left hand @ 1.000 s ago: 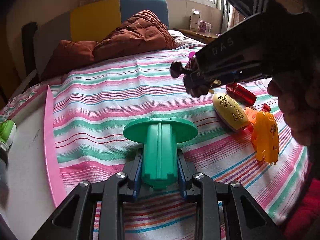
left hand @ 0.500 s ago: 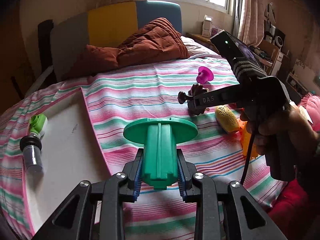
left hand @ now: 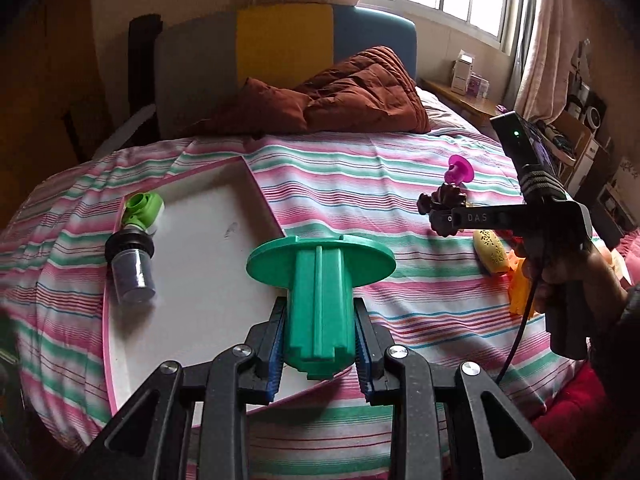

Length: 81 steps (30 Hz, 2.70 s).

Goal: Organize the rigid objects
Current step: 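Carry the teal stand to the tray with the left gripper while the right holds the comb, then lower the teal stand into the tray, open the left gripper while the right holds the comb, then carry the brown comb over the tray with the right gripper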

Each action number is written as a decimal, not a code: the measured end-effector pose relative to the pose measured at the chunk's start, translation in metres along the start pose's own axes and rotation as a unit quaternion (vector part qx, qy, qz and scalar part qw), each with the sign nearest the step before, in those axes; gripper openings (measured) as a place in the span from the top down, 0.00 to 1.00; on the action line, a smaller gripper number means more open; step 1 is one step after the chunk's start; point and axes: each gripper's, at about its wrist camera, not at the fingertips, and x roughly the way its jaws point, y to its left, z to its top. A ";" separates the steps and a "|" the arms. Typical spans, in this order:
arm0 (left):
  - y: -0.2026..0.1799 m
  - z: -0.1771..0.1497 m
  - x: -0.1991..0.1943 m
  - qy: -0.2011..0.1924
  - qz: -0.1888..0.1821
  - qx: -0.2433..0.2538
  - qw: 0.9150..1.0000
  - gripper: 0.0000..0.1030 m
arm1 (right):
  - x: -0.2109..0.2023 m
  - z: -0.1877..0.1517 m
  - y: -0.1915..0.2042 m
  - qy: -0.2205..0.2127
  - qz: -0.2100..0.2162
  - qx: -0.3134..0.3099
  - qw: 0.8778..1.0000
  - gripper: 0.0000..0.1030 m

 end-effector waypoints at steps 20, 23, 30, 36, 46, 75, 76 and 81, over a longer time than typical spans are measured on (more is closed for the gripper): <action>0.128 -0.030 0.013 0.051 0.064 -0.136 0.987 0.71 | 0.005 0.002 0.012 0.008 -0.010 -0.029 0.999 0.66; 0.128 -0.027 0.021 0.047 0.077 -0.124 0.988 0.71 | 0.005 0.002 0.013 0.008 -0.010 -0.029 1.000 0.66; 0.134 -0.026 0.030 0.049 0.082 -0.130 0.987 0.70 | 0.004 0.004 0.012 0.009 -0.010 -0.029 0.999 0.66; 0.133 -0.027 0.009 0.028 0.094 -0.124 0.987 0.65 | 0.004 0.004 0.012 0.009 -0.012 -0.030 0.999 0.66; 0.124 -0.025 -0.025 -0.002 0.111 -0.113 0.987 0.58 | 0.005 0.003 0.016 0.009 -0.020 -0.037 0.999 0.66; 0.150 -0.038 -0.048 -0.026 0.126 -0.144 0.981 0.56 | -0.054 -0.012 0.097 -0.030 0.092 -0.067 0.993 0.66; 0.153 -0.039 -0.049 -0.026 0.126 -0.149 0.980 0.56 | -0.058 -0.013 0.109 -0.032 0.099 -0.078 0.992 0.66; 0.168 -0.047 -0.052 -0.030 0.133 -0.165 0.977 0.56 | -0.067 -0.023 0.168 -0.031 0.134 -0.136 0.981 0.66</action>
